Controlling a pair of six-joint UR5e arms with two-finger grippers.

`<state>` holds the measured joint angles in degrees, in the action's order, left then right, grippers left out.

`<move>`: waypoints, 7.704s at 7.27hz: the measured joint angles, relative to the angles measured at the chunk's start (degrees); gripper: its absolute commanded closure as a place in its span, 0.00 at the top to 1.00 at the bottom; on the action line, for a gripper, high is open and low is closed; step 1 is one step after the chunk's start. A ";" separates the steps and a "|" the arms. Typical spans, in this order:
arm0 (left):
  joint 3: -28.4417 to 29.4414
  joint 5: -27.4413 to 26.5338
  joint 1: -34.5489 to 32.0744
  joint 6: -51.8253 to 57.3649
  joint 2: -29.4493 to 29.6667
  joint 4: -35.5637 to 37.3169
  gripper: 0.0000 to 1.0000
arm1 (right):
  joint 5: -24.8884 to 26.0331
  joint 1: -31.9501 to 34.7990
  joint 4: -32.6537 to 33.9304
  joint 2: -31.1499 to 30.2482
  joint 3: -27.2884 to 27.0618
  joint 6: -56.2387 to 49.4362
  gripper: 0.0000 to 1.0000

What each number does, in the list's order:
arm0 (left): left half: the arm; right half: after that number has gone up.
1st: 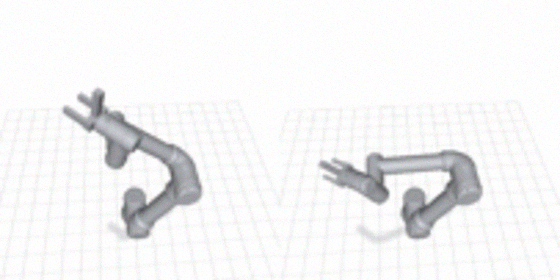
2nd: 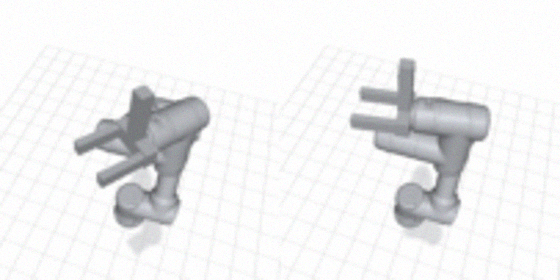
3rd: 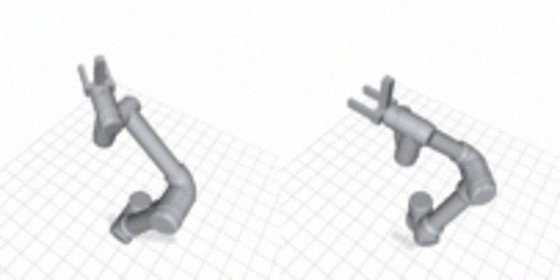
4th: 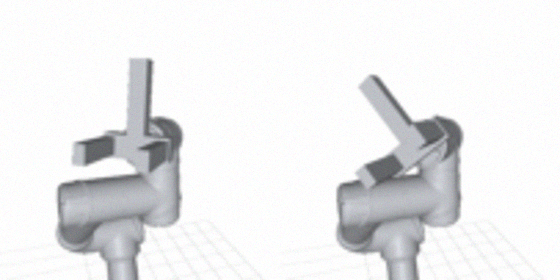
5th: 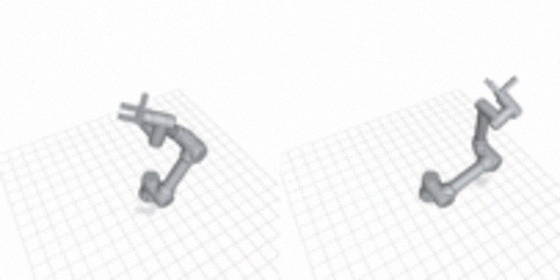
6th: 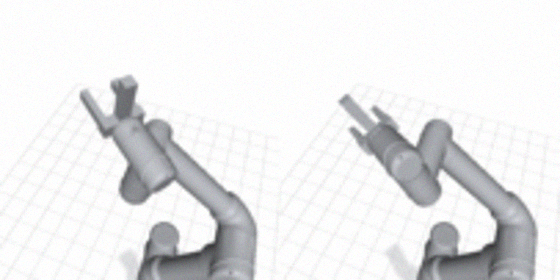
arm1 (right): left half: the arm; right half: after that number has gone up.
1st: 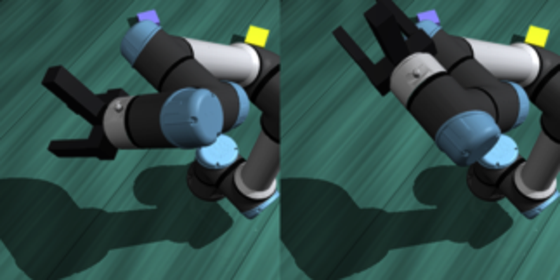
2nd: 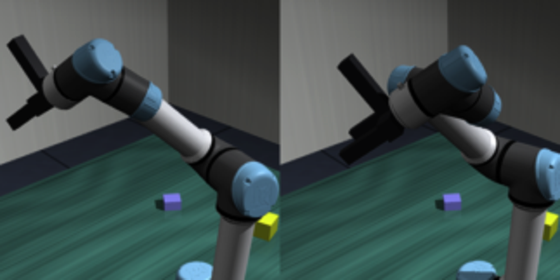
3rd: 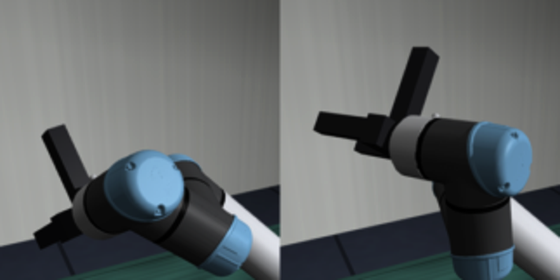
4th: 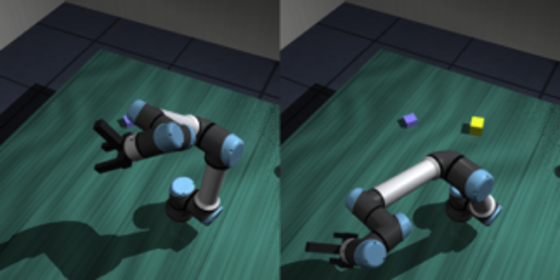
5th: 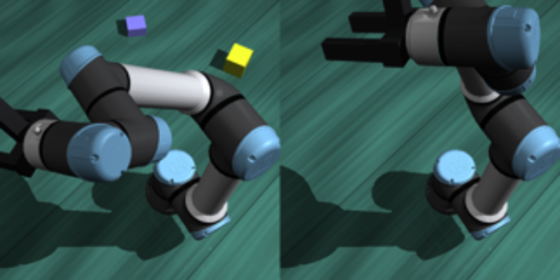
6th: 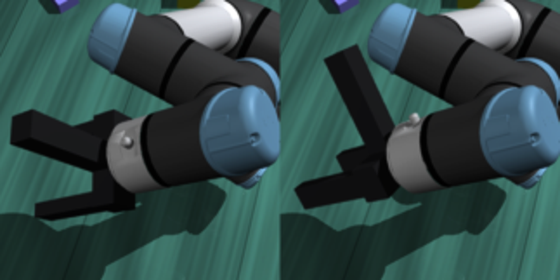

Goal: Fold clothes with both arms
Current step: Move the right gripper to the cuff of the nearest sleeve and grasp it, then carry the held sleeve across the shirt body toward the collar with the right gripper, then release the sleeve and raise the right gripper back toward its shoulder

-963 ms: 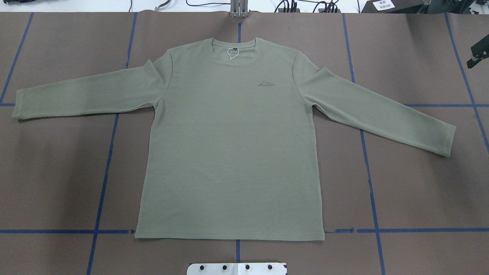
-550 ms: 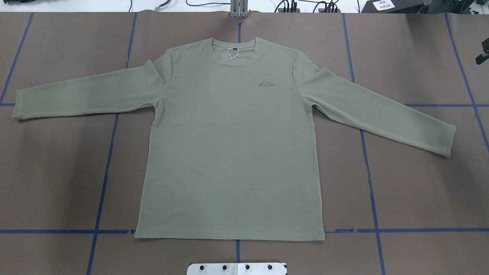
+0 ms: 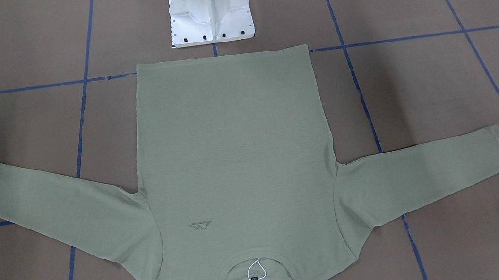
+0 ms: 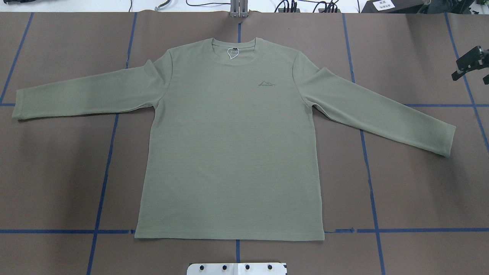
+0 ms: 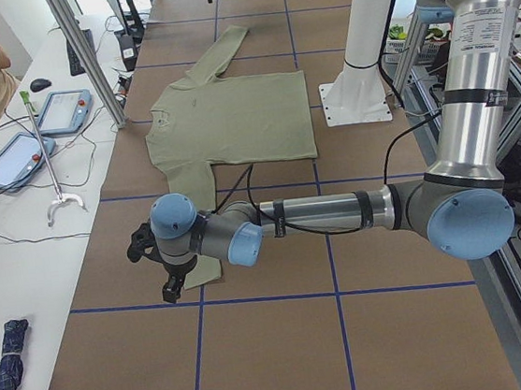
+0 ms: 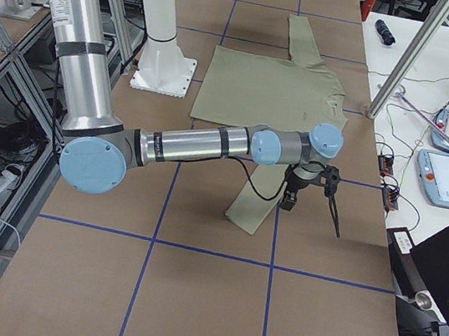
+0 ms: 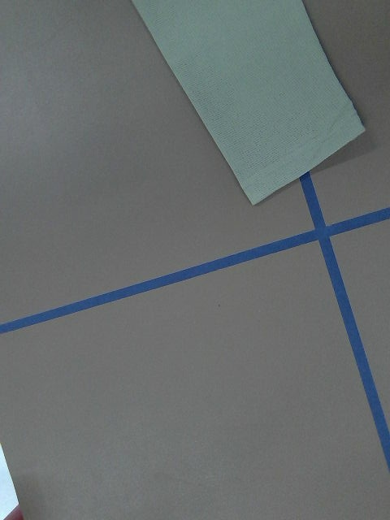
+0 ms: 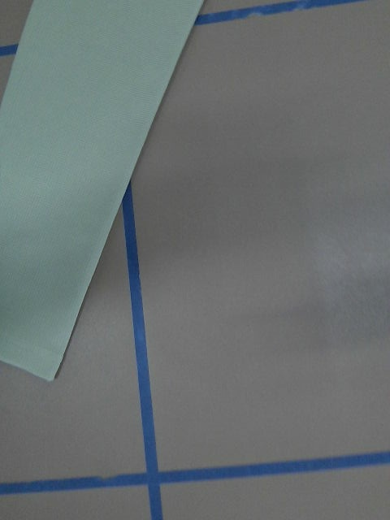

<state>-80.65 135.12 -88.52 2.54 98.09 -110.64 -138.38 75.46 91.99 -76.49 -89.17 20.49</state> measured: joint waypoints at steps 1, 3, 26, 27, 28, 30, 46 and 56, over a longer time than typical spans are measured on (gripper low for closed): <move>0.02 0.02 0.01 -0.06 0.00 0.01 1.00 | 0.23 -2.61 -4.29 -1.03 0.79 1.58 1.00; 0.12 0.05 0.01 -0.23 0.08 0.06 1.00 | 0.64 -4.59 -13.36 -3.29 4.44 6.97 1.00; -3.32 0.51 0.01 -1.31 0.17 0.27 1.00 | -1.65 -7.12 -30.66 -7.60 8.22 21.54 0.00; -3.49 0.55 0.01 -1.31 0.17 0.31 1.00 | -2.34 -7.31 -28.18 -6.00 4.79 25.56 0.00; -3.58 0.57 0.01 -1.31 0.17 0.33 1.00 | -2.64 -8.12 -26.50 -3.07 2.05 32.62 0.00; -3.63 0.60 0.01 -1.31 0.21 0.26 1.00 | -1.95 -12.21 -25.46 6.00 0.45 49.66 0.00; -4.43 1.55 0.01 -1.14 0.08 0.07 1.00 | 35.22 -42.73 -34.87 57.22 34.63 74.81 0.16; 2.63 5.84 1.85 -1.06 2.72 -1.72 1.00 | 26.30 -35.64 -31.99 47.88 23.70 77.89 0.99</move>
<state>-78.02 140.96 -86.67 1.49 100.81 -112.36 -112.09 39.82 60.01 -28.61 -65.47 98.38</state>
